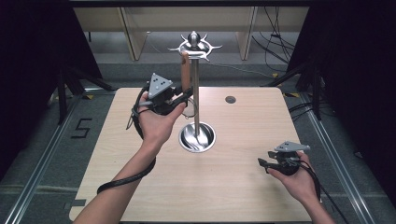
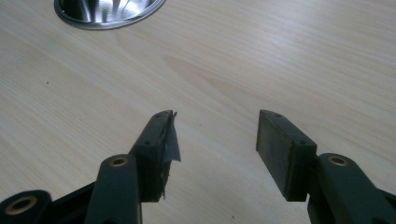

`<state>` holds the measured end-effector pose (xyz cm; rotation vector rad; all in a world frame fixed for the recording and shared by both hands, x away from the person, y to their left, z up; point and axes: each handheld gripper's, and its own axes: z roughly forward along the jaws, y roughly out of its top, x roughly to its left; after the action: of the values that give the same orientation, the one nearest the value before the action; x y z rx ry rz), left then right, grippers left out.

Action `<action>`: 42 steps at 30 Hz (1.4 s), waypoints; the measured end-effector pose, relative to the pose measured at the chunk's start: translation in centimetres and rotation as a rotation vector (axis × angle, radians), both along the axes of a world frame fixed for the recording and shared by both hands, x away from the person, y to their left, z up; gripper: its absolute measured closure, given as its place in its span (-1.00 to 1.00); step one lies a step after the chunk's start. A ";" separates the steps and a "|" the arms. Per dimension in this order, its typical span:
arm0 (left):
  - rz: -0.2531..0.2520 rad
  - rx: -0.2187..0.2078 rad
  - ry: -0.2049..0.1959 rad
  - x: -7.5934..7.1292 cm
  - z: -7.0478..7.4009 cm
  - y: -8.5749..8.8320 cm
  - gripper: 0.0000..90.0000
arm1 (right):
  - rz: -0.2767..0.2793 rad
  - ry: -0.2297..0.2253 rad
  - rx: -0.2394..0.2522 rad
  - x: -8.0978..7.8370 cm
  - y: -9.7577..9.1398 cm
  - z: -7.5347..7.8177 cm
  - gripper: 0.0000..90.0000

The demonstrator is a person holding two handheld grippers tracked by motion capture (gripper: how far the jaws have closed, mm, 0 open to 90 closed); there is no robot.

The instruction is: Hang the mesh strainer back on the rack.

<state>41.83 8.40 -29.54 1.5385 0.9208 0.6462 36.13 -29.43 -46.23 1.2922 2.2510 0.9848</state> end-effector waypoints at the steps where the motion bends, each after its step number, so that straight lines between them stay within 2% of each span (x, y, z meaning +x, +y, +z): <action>1: 0.001 -0.005 0.002 0.0 -0.2 -0.1 0.51 | 0.002 0.002 -0.009 0.0 -0.1 0.0 0.05; 4: 0.001 -0.006 0.006 0.1 -0.3 -0.2 0.51 | 0.004 0.000 -0.004 0.0 -0.1 0.0 0.05; 5: 0.001 -0.005 0.007 0.2 -0.4 -0.3 0.51 | 0.014 -0.025 -0.016 0.1 -0.1 -0.1 0.05; 7: 0.003 -0.008 0.009 0.2 -0.5 -0.4 0.51 | 0.014 -0.026 -0.017 0.1 -0.2 -0.1 0.05; 8: 0.003 -0.008 0.009 0.2 -0.5 -0.4 0.51 | 0.014 -0.026 -0.017 0.1 -0.2 -0.1 0.05; 9: 0.001 -0.006 0.009 0.2 -0.5 -0.4 0.51 | 0.004 0.005 -0.007 0.0 -0.1 0.1 0.05; 19: -0.001 0.000 0.019 0.4 -0.8 -0.5 0.50 | 0.014 -0.024 -0.017 0.1 -0.2 -0.1 0.05; 22: -0.003 -0.001 0.020 0.5 -0.9 -0.6 0.50 | 0.019 -0.014 -0.018 0.1 -0.2 -0.1 0.05; 26: -0.006 0.000 0.019 0.5 -0.8 -0.6 0.50 | 0.015 -0.027 -0.018 0.1 -0.2 -0.1 0.05; 27: -0.007 0.002 0.020 0.4 -0.8 -0.6 0.49 | 0.006 0.001 -0.009 0.0 -0.1 0.0 0.05; 28: -0.008 0.002 0.021 0.4 -0.8 -0.6 0.49 | 0.006 0.001 -0.009 0.0 -0.1 0.0 0.05; 29: -0.009 0.004 0.020 0.4 -0.8 -0.5 0.49 | 0.018 -0.021 -0.021 0.1 -0.2 -0.1 0.05; 31: -0.009 0.002 0.021 0.5 -0.8 -0.5 0.48 | 0.017 -0.024 -0.014 0.1 -0.2 -0.1 0.05; 42: -0.014 0.002 0.017 0.1 -0.8 -0.2 0.41 | 0.020 -0.020 -0.018 0.1 -0.2 -0.1 0.05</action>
<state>41.90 8.20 -30.31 1.5534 0.9221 0.6252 36.21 -29.63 -46.29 1.2492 2.2566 0.9776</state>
